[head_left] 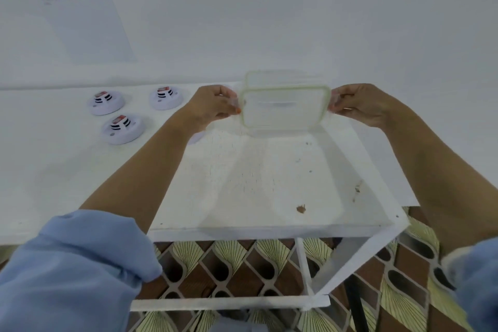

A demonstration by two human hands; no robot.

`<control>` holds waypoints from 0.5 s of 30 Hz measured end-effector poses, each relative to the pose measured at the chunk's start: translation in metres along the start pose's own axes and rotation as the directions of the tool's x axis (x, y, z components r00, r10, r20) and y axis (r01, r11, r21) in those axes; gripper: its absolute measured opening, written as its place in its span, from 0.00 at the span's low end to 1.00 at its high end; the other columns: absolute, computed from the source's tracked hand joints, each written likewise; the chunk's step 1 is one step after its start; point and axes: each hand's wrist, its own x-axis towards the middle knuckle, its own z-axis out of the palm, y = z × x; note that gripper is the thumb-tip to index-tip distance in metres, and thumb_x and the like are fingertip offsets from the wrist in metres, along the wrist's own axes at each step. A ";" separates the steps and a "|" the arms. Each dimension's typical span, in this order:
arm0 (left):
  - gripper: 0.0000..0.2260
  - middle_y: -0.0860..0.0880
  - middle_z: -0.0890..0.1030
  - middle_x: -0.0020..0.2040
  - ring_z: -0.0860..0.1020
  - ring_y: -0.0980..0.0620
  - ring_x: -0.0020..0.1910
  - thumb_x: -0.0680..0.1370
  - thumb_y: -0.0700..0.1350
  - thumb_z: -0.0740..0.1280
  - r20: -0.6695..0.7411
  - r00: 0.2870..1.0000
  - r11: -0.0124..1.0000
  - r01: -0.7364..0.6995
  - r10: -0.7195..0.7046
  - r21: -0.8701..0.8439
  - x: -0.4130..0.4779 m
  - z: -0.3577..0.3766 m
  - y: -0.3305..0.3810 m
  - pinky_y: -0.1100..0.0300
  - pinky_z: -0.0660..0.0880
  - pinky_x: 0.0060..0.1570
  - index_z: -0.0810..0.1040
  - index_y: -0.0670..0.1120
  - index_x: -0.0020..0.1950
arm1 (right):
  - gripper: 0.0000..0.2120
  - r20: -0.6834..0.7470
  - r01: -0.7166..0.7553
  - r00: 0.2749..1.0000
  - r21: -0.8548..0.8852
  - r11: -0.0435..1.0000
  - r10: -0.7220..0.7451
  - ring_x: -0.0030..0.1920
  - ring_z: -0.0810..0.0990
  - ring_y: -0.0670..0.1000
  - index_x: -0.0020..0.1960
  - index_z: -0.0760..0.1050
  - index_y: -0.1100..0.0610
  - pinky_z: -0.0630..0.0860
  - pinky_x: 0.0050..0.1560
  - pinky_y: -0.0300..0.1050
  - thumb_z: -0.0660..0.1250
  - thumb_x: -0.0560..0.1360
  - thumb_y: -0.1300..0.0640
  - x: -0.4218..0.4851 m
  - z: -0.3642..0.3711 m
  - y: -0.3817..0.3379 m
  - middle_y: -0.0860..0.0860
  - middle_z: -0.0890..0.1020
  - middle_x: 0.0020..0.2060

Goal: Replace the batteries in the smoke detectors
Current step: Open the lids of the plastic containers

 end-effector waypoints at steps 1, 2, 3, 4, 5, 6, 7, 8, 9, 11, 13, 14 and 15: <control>0.13 0.48 0.79 0.36 0.79 0.54 0.38 0.69 0.26 0.69 -0.001 1.000 0.999 -0.030 0.030 0.026 -0.007 0.002 -0.001 0.65 0.78 0.45 0.75 0.45 0.37 | 0.14 0.000 0.011 1.000 -0.018 1.000 -0.011 0.33 0.82 0.44 0.40 0.75 0.60 0.80 0.44 0.35 0.62 0.69 0.78 -0.007 -0.001 0.003 0.46 0.81 0.25; 0.13 0.50 0.80 0.33 0.79 0.57 0.36 0.68 0.26 0.69 -0.001 0.998 0.996 -0.063 0.063 0.060 -0.014 0.004 -0.003 0.67 0.78 0.42 0.75 0.44 0.36 | 0.15 0.011 0.026 1.000 -0.047 0.999 -0.025 0.33 0.82 0.44 0.39 0.76 0.60 0.80 0.43 0.33 0.62 0.69 0.78 -0.014 -0.002 0.007 0.46 0.81 0.25; 0.14 0.53 0.81 0.30 0.80 0.60 0.34 0.67 0.25 0.69 0.005 0.996 0.991 -0.093 0.093 0.096 -0.021 0.006 -0.005 0.69 0.78 0.40 0.75 0.43 0.35 | 0.16 0.030 0.046 0.999 -0.081 0.996 -0.044 0.33 0.82 0.43 0.38 0.77 0.59 0.80 0.43 0.33 0.63 0.69 0.78 -0.021 -0.001 0.012 0.46 0.82 0.27; 0.14 0.55 0.81 0.28 0.80 0.62 0.34 0.67 0.24 0.69 0.011 0.993 0.985 -0.116 0.116 0.127 -0.027 0.008 -0.009 0.69 0.77 0.40 0.74 0.43 0.35 | 0.17 0.050 0.071 0.997 -0.113 0.991 -0.066 0.34 0.82 0.43 0.35 0.79 0.57 0.80 0.45 0.33 0.64 0.68 0.78 -0.028 -0.001 0.018 0.46 0.83 0.28; 0.15 0.56 0.82 0.28 0.81 0.64 0.35 0.66 0.23 0.69 0.014 0.992 0.980 -0.127 0.126 0.151 -0.033 0.012 -0.014 0.70 0.78 0.41 0.74 0.43 0.34 | 0.20 0.065 0.102 0.994 -0.144 0.984 -0.093 0.36 0.83 0.42 0.32 0.81 0.54 0.79 0.47 0.34 0.65 0.67 0.78 -0.035 -0.001 0.025 0.46 0.84 0.31; 0.15 0.56 0.82 0.29 0.81 0.65 0.37 0.67 0.23 0.68 0.020 0.992 0.976 -0.129 0.127 0.174 -0.039 0.016 -0.020 0.70 0.78 0.41 0.73 0.42 0.34 | 0.21 0.075 0.138 0.989 -0.177 0.974 -0.126 0.38 0.83 0.42 0.30 0.82 0.52 0.79 0.49 0.34 0.67 0.66 0.77 -0.041 0.000 0.032 0.45 0.84 0.33; 0.15 0.53 0.83 0.32 0.81 0.66 0.38 0.67 0.22 0.68 0.029 0.991 0.971 -0.131 0.128 0.201 -0.044 0.020 -0.026 0.70 0.77 0.43 0.73 0.43 0.34 | 0.21 0.082 0.176 0.983 -0.209 0.962 -0.162 0.40 0.83 0.42 0.29 0.82 0.51 0.79 0.50 0.35 0.68 0.66 0.77 -0.047 0.001 0.040 0.45 0.85 0.34; 0.16 0.49 0.82 0.34 0.81 0.66 0.39 0.67 0.22 0.68 0.046 0.990 0.960 -0.142 0.135 0.241 -0.048 0.024 -0.033 0.69 0.77 0.45 0.73 0.43 0.33 | 0.21 0.087 0.211 0.977 -0.232 0.950 -0.196 0.42 0.83 0.42 0.29 0.82 0.51 0.79 0.50 0.35 0.69 0.65 0.77 -0.051 0.001 0.049 0.44 0.85 0.35; 0.16 0.47 0.82 0.38 0.81 0.65 0.39 0.67 0.22 0.68 0.062 0.987 0.942 -0.163 0.151 0.294 -0.051 0.027 -0.040 0.68 0.76 0.47 0.74 0.43 0.33 | 0.22 0.080 0.235 0.972 -0.247 0.940 -0.222 0.42 0.82 0.41 0.29 0.82 0.51 0.79 0.50 0.35 0.69 0.65 0.78 -0.055 0.003 0.059 0.44 0.84 0.35; 0.15 0.43 0.81 0.40 0.82 0.61 0.42 0.67 0.24 0.69 0.071 0.980 0.899 -0.197 0.184 0.391 -0.056 0.032 -0.053 0.69 0.75 0.48 0.74 0.44 0.32 | 0.17 0.060 0.252 0.968 -0.283 0.925 -0.246 0.41 0.81 0.38 0.31 0.81 0.57 0.77 0.46 0.32 0.68 0.65 0.78 -0.060 0.008 0.076 0.42 0.84 0.32; 0.12 0.39 0.82 0.41 0.82 0.53 0.47 0.68 0.24 0.68 0.055 0.979 0.864 -0.199 0.196 0.462 -0.059 0.035 -0.063 0.72 0.75 0.45 0.76 0.41 0.34 | 0.10 0.048 0.256 0.966 -0.342 0.904 -0.255 0.39 0.79 0.35 0.39 0.81 0.65 0.75 0.45 0.28 0.68 0.65 0.78 -0.061 0.012 0.089 0.43 0.83 0.33; 0.10 0.37 0.82 0.42 0.81 0.51 0.49 0.69 0.24 0.67 0.054 0.979 0.848 -0.198 0.197 0.491 -0.060 0.036 -0.067 0.73 0.75 0.45 0.77 0.39 0.36 | 0.09 0.046 0.254 0.966 -0.375 0.891 -0.256 0.39 0.79 0.34 0.42 0.80 0.68 0.74 0.46 0.28 0.68 0.65 0.78 -0.061 0.013 0.093 0.45 0.82 0.36; 0.09 0.36 0.82 0.44 0.80 0.49 0.50 0.69 0.23 0.66 0.062 0.979 0.830 -0.199 0.196 0.521 -0.060 0.038 -0.070 0.74 0.74 0.45 0.78 0.37 0.37 | 0.10 0.052 0.255 0.965 -0.417 0.872 -0.258 0.39 0.78 0.33 0.43 0.80 0.69 0.73 0.46 0.28 0.67 0.65 0.78 -0.061 0.013 0.095 0.49 0.81 0.38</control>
